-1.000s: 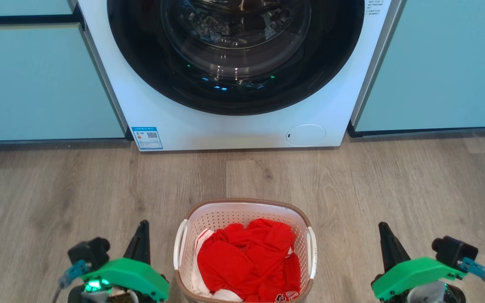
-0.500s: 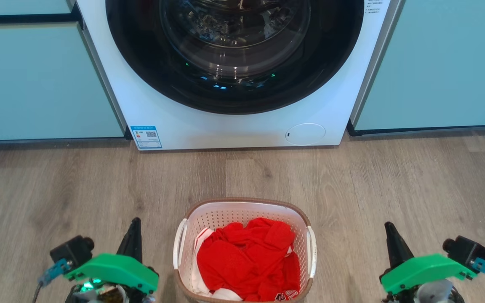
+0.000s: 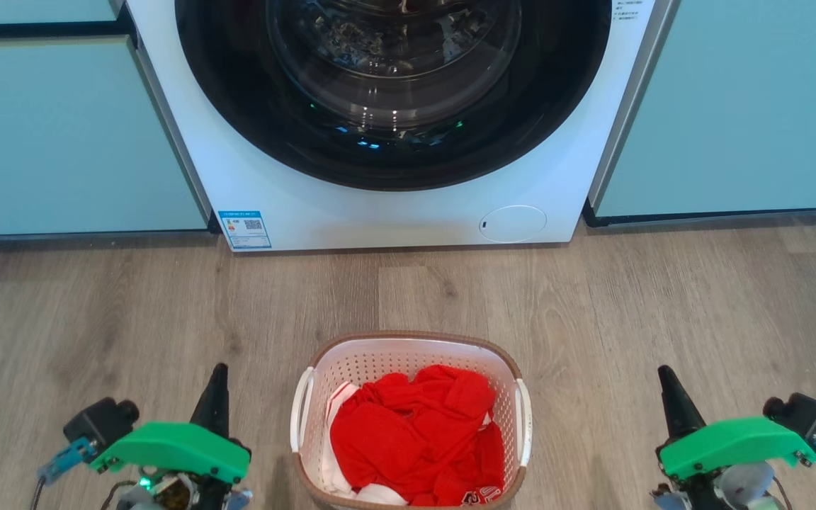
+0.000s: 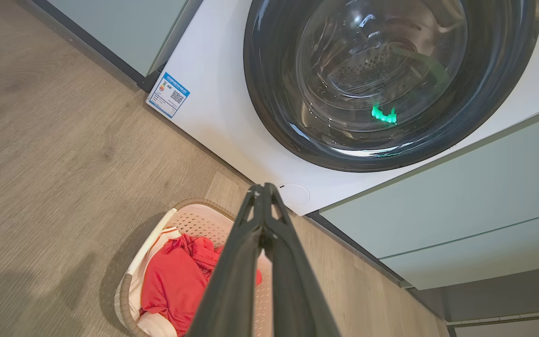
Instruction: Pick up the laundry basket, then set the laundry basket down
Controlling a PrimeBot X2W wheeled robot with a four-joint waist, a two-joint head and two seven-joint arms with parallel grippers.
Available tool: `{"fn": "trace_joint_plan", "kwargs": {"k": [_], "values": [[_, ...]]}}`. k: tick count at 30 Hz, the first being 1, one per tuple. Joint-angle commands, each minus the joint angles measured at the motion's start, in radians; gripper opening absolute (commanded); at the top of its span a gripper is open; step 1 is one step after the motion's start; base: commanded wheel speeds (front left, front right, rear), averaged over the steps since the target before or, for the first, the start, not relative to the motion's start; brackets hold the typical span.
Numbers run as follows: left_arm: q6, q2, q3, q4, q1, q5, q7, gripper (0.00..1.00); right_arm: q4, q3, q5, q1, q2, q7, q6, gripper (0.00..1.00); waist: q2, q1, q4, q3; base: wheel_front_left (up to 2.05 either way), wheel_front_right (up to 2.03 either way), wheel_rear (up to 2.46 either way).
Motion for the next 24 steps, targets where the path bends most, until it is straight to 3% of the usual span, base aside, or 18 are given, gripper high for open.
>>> {"fn": "trace_joint_plan", "kwargs": {"k": [1,24], "values": [[-0.008,0.013,0.033,-0.039,-0.064,-0.035,0.005,0.0,-0.037,-0.004,0.034,-0.059,-0.014,0.009,0.001,0.0,0.0,-0.0001,0.0,0.001,0.0,0.0,0.0],[-0.039,0.013,0.102,-0.046,-0.082,-0.283,0.067,0.0,-0.041,-0.049,0.259,-0.083,-0.015,0.07,0.002,0.0,0.0,-0.0001,-0.004,0.007,0.0,0.0,0.0]]}}
